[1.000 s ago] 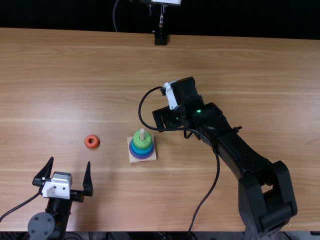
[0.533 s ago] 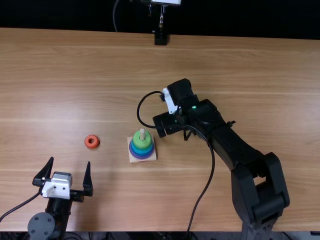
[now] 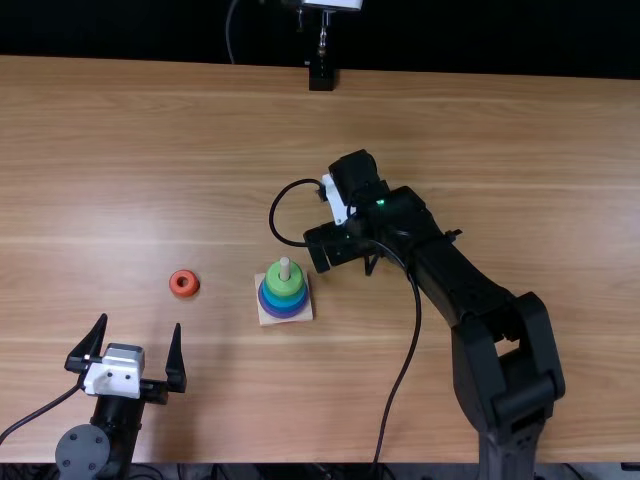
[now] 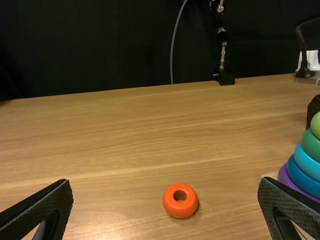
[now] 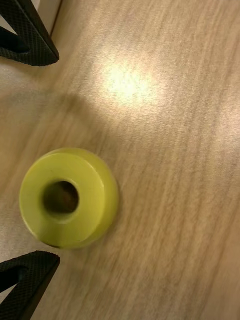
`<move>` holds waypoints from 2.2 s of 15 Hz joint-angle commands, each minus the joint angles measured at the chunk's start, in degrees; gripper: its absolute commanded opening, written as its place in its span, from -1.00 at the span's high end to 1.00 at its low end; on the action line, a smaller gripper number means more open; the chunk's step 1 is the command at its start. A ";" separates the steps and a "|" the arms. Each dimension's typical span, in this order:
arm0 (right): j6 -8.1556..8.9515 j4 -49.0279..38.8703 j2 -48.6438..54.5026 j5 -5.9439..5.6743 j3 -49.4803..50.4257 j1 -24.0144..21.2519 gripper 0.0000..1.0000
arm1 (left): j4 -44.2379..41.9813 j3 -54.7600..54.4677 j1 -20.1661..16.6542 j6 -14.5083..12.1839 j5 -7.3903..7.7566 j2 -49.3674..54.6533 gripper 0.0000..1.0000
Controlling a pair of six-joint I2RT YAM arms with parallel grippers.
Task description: Build the Hanoi tower: stack the rings onto the peg from bottom to top in this color order: purple, dark blue, light blue, dark green, light green, yellow, orange.
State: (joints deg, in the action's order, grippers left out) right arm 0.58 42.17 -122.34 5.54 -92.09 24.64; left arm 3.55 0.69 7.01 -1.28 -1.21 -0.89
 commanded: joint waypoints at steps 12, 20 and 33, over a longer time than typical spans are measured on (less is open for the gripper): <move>0.58 3.77 -4.92 -0.37 -6.34 1.81 -1.00 | 1.62 -0.69 -0.85 -0.20 -0.05 0.89 -1.00; 0.69 3.56 -5.54 -0.58 -5.64 1.90 0.81 | 1.62 -0.69 -0.85 -0.20 -0.05 0.89 -1.00; -3.74 9.99 -5.01 -0.69 -12.67 1.37 1.00 | 1.62 -0.69 -0.85 -0.20 -0.05 0.89 -1.00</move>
State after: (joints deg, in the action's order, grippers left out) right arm -1.41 52.23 -126.58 5.10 -102.56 25.87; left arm 3.55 0.69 7.01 -1.28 -1.21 -0.89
